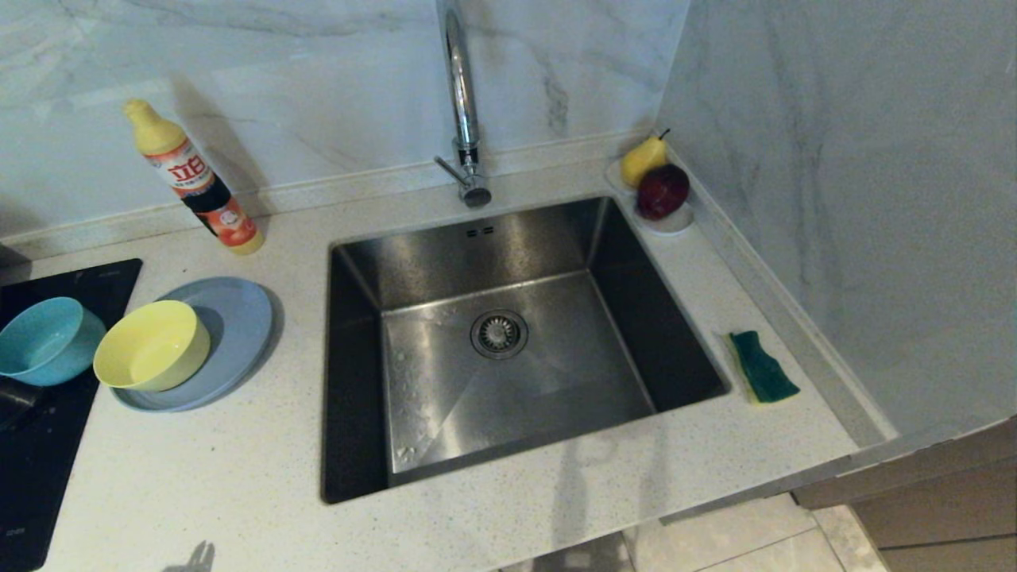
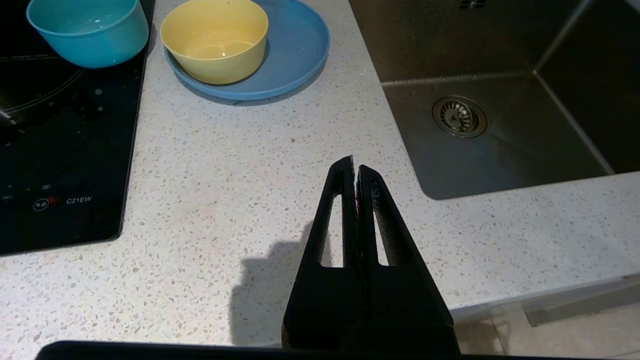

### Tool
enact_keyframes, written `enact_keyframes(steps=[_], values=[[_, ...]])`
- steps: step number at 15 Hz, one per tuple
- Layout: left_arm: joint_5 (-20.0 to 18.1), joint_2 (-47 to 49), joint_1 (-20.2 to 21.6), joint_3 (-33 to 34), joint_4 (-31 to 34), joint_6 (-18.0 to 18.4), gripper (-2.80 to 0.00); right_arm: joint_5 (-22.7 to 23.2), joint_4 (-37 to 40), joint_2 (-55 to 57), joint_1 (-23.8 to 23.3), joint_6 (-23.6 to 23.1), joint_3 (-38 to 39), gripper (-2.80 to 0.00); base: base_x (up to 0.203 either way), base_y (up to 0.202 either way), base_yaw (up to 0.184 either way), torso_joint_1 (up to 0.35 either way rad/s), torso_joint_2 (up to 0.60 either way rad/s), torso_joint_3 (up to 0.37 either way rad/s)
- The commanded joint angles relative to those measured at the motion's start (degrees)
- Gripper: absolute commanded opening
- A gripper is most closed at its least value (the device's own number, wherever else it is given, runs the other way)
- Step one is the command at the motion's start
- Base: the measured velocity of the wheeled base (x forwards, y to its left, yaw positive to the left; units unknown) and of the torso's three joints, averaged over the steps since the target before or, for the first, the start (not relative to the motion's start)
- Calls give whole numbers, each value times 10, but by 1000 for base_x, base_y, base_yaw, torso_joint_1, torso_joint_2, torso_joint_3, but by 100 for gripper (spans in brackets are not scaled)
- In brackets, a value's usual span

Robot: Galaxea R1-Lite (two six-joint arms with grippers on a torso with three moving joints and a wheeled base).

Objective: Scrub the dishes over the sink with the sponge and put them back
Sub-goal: Turn on the faucet

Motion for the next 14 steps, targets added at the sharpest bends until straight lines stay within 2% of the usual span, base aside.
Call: enact_keyframes(steps=[1,14], values=[[0,2,0,23,-1,0,-280,0,0,-1,0,0,0,-280,0,0,0,0,0,0],[0,2,0,23,0,0,-280,0,-1,-1,0,0,0,-280,0,0,0,0,0,0]])
